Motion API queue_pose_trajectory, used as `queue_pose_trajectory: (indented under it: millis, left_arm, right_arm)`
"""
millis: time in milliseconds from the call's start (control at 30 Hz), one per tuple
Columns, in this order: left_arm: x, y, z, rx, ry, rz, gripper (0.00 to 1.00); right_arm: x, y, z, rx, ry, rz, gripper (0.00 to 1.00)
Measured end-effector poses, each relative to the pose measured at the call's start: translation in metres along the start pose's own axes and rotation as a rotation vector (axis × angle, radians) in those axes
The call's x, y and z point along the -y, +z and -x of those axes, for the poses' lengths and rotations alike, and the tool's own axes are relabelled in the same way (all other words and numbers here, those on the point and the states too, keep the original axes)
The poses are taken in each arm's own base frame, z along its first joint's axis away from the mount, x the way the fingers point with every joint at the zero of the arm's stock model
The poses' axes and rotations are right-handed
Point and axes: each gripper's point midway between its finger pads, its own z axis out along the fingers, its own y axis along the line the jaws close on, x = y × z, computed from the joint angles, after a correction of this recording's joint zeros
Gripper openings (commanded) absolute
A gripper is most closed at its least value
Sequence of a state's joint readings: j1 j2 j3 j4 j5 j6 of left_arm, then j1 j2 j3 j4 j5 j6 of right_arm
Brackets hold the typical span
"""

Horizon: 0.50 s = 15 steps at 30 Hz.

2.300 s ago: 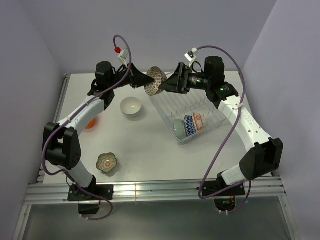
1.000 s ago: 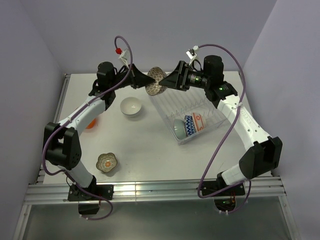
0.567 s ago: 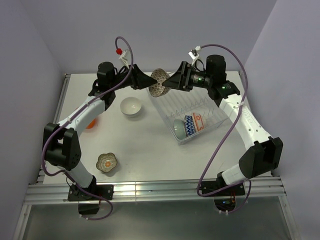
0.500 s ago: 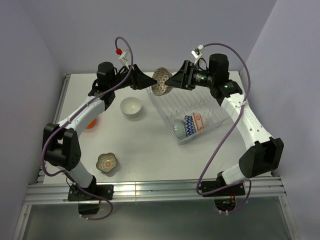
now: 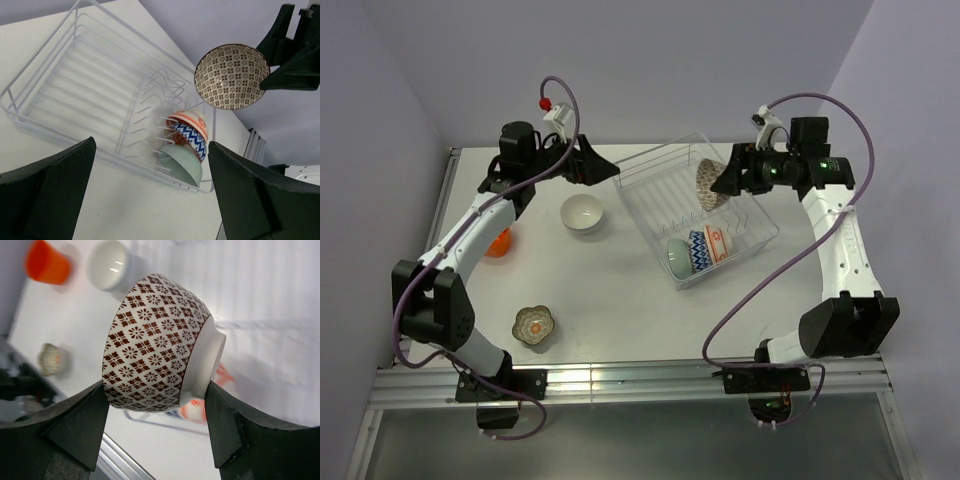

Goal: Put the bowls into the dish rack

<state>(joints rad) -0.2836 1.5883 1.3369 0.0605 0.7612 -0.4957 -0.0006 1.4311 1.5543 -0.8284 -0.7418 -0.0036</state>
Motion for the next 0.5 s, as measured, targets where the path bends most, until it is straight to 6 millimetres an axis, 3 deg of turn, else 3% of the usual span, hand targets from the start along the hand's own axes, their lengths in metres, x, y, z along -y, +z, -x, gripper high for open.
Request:
queue_pose_trajectory:
  millis: [133, 267, 500]
  left_arm:
    - [0.004, -0.011, 0.0, -0.009, 0.066, 0.033, 0.99]
    - [0.004, -0.018, -0.001, -0.027, 0.094, 0.063, 1.0]
    - [-0.003, -0.02, -0.002, -0.052, 0.091, 0.113, 0.99]
  right_arm:
    - [0.036, -0.025, -0.02, -0.05, -0.039, -0.155, 0.0]
    - [0.047, -0.042, -0.04, -0.109, -0.093, -0.243, 0.0]
    - [0.073, -0.042, -0.07, -0.214, -0.089, -0.341, 0.0]
